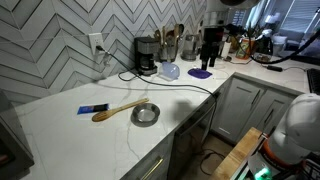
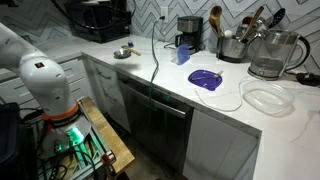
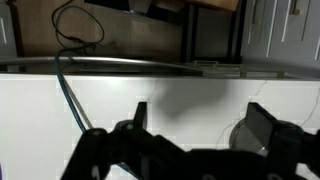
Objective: Pick up the silver bowl and put it on the right side of the kitchen counter
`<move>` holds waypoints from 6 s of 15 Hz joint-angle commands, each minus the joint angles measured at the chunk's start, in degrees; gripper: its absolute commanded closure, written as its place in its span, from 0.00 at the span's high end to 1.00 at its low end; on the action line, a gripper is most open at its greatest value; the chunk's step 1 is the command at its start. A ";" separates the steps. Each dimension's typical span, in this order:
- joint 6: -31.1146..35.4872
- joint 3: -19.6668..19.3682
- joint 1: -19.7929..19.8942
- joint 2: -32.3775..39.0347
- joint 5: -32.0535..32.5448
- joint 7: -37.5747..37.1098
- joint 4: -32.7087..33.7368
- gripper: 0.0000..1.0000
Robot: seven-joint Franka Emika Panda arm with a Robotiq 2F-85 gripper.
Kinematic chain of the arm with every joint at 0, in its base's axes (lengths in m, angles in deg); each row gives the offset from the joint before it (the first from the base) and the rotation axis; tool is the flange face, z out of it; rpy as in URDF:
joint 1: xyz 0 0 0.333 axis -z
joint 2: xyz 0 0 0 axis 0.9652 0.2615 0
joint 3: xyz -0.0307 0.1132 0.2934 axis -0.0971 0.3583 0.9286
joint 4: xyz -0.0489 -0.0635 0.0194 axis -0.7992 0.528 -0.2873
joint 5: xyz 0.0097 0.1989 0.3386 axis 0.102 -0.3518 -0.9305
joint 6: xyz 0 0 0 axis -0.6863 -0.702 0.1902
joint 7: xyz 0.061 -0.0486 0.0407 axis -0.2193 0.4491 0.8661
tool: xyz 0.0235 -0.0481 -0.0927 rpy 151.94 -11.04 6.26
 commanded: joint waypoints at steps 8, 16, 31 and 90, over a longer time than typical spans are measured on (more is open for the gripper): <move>-0.12 0.54 0.69 0.04 -0.23 0.24 0.11 1.00; 4.11 5.98 -6.09 1.49 -7.77 6.42 -1.86 1.00; 35.80 8.62 -11.27 5.67 -18.00 8.83 -20.06 1.00; 41.34 8.64 -4.86 28.98 -58.70 26.59 -7.27 0.00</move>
